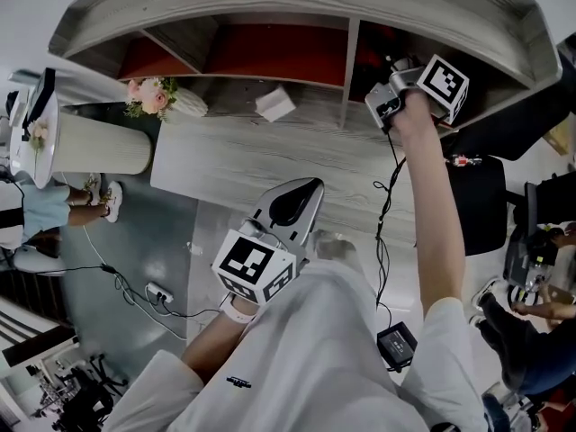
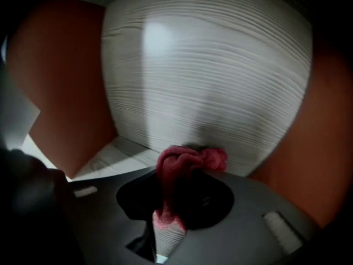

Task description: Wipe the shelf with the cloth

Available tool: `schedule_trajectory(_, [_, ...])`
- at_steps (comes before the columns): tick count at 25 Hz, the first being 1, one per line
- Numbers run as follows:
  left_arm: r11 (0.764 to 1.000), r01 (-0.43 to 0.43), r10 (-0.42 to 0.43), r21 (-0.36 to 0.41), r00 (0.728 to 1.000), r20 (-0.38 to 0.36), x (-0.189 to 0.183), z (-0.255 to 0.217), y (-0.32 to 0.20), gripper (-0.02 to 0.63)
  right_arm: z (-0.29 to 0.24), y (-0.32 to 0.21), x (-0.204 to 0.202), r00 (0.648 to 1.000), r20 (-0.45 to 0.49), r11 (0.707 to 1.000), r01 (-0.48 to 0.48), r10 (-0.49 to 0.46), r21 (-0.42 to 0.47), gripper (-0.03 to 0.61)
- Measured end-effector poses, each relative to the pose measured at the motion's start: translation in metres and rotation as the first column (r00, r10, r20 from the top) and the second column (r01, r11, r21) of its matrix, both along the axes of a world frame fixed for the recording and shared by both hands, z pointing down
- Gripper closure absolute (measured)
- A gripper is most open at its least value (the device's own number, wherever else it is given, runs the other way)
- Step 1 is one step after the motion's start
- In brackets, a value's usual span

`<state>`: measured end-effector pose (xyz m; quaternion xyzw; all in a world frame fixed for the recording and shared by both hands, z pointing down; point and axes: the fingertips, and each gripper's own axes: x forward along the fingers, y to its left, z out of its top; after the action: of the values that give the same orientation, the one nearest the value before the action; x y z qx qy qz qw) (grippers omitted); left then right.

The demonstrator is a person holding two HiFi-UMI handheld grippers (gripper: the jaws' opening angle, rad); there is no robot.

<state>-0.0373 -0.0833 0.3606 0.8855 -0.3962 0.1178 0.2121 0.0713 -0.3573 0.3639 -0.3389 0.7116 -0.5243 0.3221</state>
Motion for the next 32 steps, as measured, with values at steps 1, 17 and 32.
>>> schedule_trajectory(1, [1.000,-0.003,0.003,0.003,1.000,0.000,0.002,-0.001,0.001,0.612,-0.009,0.002,0.000,1.000,0.013,1.000,-0.005,0.005,0.025,0.474])
schedule_trajectory(17, [1.000,-0.014,0.014,0.021,1.000,-0.003,0.011,-0.006,0.002,0.612,-0.107,0.047,0.004,0.922,0.351,0.920,0.016,-0.166,0.392,0.474])
schedule_trajectory(32, [0.999,-0.046,0.046,0.001,0.999,-0.016,0.030,0.002,-0.004,0.612,0.034,0.047,-0.017,0.960,-0.190,0.978,0.202,-0.207,-0.043,0.476])
